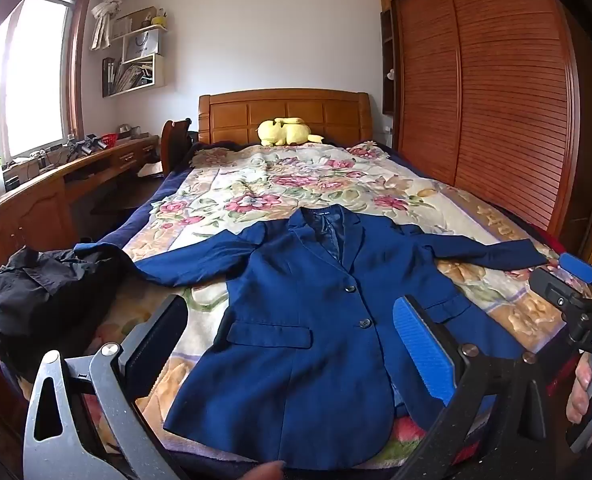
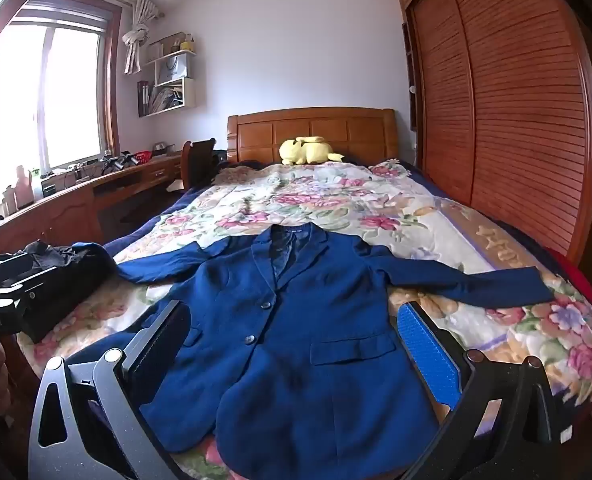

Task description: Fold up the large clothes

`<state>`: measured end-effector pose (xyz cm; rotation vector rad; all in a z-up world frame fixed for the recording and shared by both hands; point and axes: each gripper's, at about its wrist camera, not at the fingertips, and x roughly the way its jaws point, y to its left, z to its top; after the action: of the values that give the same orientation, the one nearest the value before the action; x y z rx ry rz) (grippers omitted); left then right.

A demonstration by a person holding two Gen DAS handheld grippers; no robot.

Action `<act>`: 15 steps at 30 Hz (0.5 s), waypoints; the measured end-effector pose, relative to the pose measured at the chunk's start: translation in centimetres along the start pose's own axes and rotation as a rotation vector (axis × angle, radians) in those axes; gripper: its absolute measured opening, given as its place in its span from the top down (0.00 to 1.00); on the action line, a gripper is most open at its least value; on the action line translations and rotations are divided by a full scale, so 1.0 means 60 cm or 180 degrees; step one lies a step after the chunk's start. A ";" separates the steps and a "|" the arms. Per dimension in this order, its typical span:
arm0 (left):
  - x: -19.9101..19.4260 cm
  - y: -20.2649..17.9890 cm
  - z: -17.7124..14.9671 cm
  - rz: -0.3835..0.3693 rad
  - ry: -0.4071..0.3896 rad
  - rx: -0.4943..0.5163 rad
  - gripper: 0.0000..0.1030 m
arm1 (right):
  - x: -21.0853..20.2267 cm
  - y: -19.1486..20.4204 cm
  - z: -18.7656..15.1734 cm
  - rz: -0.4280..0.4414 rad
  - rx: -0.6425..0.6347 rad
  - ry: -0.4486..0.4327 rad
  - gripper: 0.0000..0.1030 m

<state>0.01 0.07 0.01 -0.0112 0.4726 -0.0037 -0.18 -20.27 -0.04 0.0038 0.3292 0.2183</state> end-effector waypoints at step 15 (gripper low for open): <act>-0.002 -0.001 0.000 0.0014 -0.0064 0.0026 0.00 | -0.005 -0.001 0.000 0.0017 0.0012 -0.0035 0.00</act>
<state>-0.11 -0.01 0.10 -0.0022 0.4527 -0.0013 -0.43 -20.37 0.03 0.0096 0.3188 0.2230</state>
